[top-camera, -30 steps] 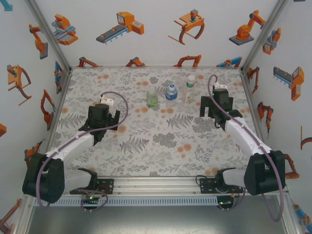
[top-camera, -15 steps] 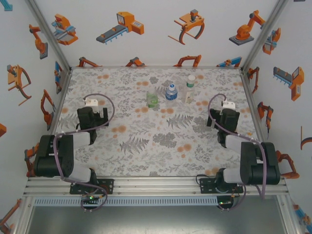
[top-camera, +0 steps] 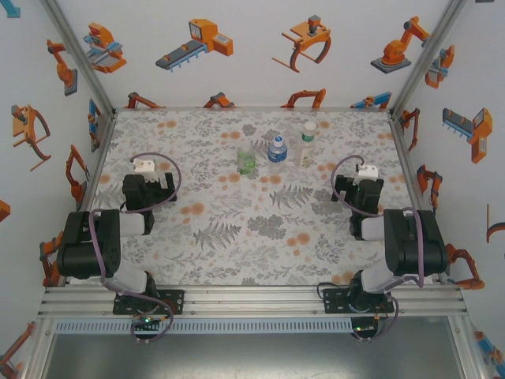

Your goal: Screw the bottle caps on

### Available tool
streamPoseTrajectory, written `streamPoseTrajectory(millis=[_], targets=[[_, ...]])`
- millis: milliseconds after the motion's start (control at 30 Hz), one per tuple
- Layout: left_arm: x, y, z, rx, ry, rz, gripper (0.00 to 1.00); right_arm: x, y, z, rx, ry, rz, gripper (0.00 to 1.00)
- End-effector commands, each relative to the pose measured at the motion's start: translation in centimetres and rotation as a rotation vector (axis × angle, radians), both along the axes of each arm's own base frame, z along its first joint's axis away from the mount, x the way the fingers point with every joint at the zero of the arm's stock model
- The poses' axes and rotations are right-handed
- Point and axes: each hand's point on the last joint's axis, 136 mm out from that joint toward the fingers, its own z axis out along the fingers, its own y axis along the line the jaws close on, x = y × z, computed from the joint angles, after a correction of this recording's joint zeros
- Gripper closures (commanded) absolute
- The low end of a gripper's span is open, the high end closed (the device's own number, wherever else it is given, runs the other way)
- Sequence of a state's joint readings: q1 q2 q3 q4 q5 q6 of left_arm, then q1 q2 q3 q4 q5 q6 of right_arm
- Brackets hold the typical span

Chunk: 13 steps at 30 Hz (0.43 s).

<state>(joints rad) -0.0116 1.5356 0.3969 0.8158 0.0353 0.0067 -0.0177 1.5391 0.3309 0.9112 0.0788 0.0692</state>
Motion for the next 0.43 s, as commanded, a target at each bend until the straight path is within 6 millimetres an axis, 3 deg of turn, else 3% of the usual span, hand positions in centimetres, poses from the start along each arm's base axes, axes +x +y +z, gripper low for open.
streamPoseTrajectory(millis=[0, 400], targets=[[0.4, 0.35, 0.68, -0.018, -0.026, 0.028, 0.03, 0.67, -0.49, 1.36, -0.005, -0.049, -0.017, 0.01], [0.42, 0.41, 0.68, -0.018, -0.026, 0.03, 0.03, 0.81, 0.05, 1.16, 0.001, -0.032, 0.024, 0.01]])
